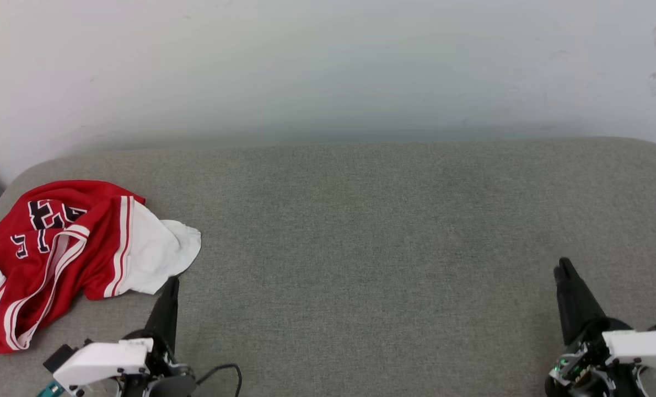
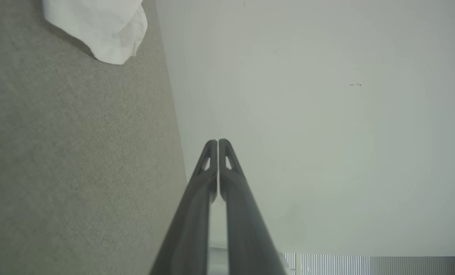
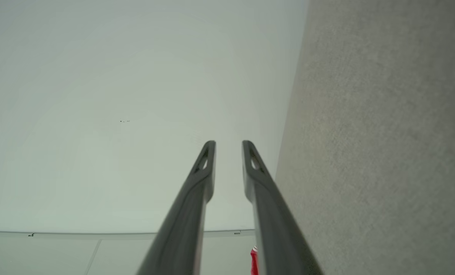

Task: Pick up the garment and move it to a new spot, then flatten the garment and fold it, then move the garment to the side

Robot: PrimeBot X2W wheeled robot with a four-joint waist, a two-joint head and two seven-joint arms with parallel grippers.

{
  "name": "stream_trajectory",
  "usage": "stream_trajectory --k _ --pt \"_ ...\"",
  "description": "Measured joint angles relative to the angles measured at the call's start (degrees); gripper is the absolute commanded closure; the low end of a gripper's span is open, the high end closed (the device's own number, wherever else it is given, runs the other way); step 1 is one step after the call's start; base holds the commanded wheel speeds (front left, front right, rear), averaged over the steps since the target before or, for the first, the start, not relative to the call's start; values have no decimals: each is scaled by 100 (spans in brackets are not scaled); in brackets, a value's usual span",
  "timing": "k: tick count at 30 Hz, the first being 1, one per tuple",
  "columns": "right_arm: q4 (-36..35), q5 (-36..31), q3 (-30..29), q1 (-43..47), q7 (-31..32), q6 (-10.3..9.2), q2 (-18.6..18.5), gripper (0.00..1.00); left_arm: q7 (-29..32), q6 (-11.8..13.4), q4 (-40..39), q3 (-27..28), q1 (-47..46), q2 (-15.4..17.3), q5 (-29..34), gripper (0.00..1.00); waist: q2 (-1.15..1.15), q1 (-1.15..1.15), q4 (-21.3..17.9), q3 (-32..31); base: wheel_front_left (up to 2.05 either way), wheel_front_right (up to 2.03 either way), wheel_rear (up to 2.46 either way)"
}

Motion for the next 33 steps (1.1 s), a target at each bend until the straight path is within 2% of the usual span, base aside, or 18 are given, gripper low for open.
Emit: stream_trajectory --k 14,22,29,33 --pt "-42 -291 140 198 -334 -3 24 0 -321 5 -16 -107 217 -24 186 0 0 0 -6 14 0 0 0" --pt "-123 -753 144 227 -537 -3 25 0 -535 5 -146 38 241 -25 633 0 0 0 -3 25 0 0 0" --pt "-369 -1631 3 226 -694 -3 25 0 -700 14 -187 420 244 -20 1280 0 0 0 -6 34 0 0 0" --pt "-568 -2178 37 225 -781 -3 25 0 -781 104 -386 504 244 -21 1788 0 0 0 -6 37 0 0 0"
